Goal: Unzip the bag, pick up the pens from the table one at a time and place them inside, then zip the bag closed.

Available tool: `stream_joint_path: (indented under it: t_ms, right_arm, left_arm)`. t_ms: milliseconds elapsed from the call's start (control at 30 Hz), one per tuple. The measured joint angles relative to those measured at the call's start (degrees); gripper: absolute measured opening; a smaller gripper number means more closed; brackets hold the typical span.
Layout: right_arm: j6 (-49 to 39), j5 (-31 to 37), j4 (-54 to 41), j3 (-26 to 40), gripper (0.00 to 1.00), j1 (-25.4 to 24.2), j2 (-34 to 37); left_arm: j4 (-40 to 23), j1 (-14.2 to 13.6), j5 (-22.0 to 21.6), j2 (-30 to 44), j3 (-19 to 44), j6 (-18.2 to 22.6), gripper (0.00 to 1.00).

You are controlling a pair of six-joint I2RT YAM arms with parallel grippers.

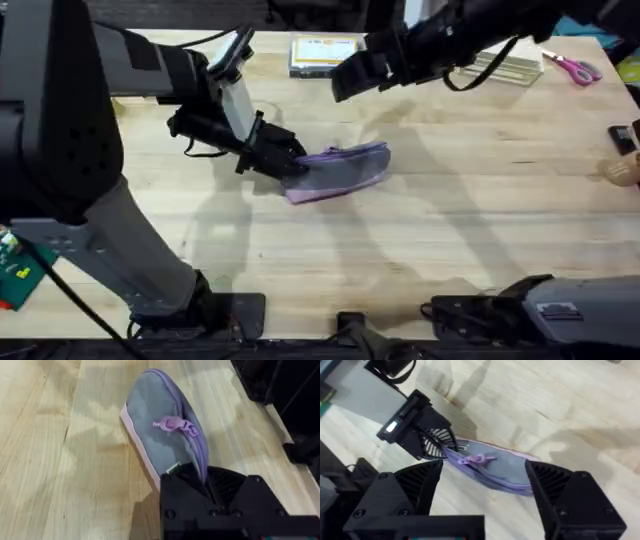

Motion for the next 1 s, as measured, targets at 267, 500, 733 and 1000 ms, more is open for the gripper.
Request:
stream_joint_path:
  t_ms: [267, 500, 733, 1000]
  right_arm:
    - [6.2, 0.4, 0.1, 0.0, 0.998, 2.3, 0.0]
    - [8.8, 0.4, 0.1, 0.0, 0.998, 2.9, 0.0]
    - [12.8, 2.4, -0.3, 0.0, 0.998, 6.0, 0.0]
    - [17.3, 6.0, -1.0, 0.0, 0.998, 9.6, 2.9]
  left_arm:
    - [0.0, 0.0, 0.0, 0.0, 0.0, 0.0, 0.043]
    - [0.2, 0.0, 0.0, 0.0, 0.0, 0.0, 0.042]
    - [0.2, 0.0, 0.0, 0.0, 0.0, 0.0, 0.043]
    - [0.2, 0.0, 0.0, 0.0, 0.0, 0.0, 0.043]
